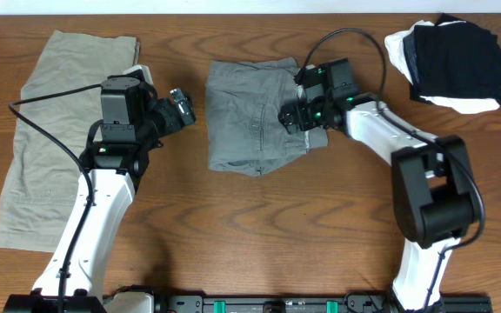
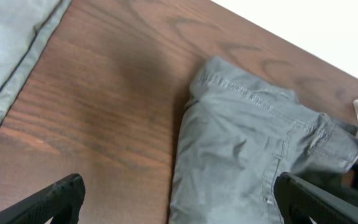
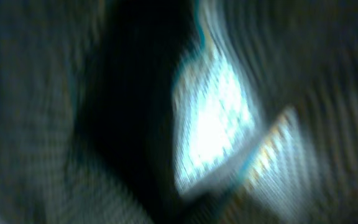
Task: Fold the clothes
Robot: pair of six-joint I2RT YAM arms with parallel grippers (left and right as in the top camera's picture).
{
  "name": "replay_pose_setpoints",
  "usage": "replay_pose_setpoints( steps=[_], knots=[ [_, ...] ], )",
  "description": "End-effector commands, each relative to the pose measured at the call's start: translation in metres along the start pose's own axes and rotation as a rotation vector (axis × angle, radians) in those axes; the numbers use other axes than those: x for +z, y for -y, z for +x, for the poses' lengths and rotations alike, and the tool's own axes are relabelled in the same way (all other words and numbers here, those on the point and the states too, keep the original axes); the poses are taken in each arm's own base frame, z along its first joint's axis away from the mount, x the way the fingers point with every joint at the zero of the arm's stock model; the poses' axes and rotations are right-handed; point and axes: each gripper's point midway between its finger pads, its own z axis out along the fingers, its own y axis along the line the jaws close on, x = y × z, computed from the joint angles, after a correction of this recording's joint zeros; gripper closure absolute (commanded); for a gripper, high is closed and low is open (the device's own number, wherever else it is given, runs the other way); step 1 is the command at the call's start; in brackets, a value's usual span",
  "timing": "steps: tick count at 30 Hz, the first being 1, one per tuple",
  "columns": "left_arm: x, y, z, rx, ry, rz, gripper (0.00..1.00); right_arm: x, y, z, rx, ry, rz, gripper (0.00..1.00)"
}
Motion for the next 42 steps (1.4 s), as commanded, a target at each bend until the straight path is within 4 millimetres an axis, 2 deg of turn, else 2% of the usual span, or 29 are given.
replay_pose_setpoints(
  steps=[1,5,9,10,13,17,20,23,24,27,32,38,42],
  knots=[
    [-0.003,-0.003,0.001,0.035,-0.006,-0.013,0.02,0.017,0.014,0.008,0.020,-0.014,0.094,0.01],
    [-0.003,-0.006,0.007,0.042,-0.028,-0.023,0.02,0.030,0.016,0.010,0.068,0.002,0.076,0.02],
    [-0.003,-0.007,0.010,0.040,-0.041,-0.028,0.02,0.044,0.003,0.013,0.086,0.008,-0.020,0.01],
    [-0.003,-0.007,0.010,0.040,-0.043,-0.029,0.02,0.047,-0.002,0.015,0.093,0.005,-0.055,0.03],
    [-0.003,-0.008,0.012,0.038,-0.052,-0.033,0.02,0.049,-0.022,0.018,0.093,-0.003,-0.179,0.25],
    [-0.003,-0.009,0.015,0.036,-0.062,-0.037,0.02,0.044,-0.041,0.018,0.117,-0.015,-0.292,0.42],
    [-0.003,-0.010,0.016,0.035,-0.065,-0.038,0.02,0.038,-0.053,0.017,0.124,-0.017,-0.389,0.59],
    [-0.003,-0.010,0.016,0.035,-0.067,-0.039,0.02,0.028,-0.056,0.008,0.130,0.008,-0.473,0.83],
    [-0.003,-0.010,0.016,0.035,-0.068,-0.040,0.02,0.023,-0.055,0.003,0.133,0.023,-0.509,0.98],
    [-0.003,-0.010,0.017,0.035,-0.069,-0.041,0.02,0.007,-0.048,-0.014,0.220,0.049,-0.586,0.99],
    [-0.004,-0.015,0.014,0.036,-0.056,-0.068,0.02,-0.029,-0.036,-0.049,0.242,0.145,-0.719,0.99],
    [-0.003,-0.015,0.014,0.036,-0.056,-0.068,0.02,-0.079,-0.018,-0.091,0.242,0.278,-0.702,0.99],
    [-0.003,-0.015,0.014,0.036,-0.056,-0.068,0.02,-0.111,-0.003,-0.120,0.278,0.380,-0.617,0.99]
  ],
)
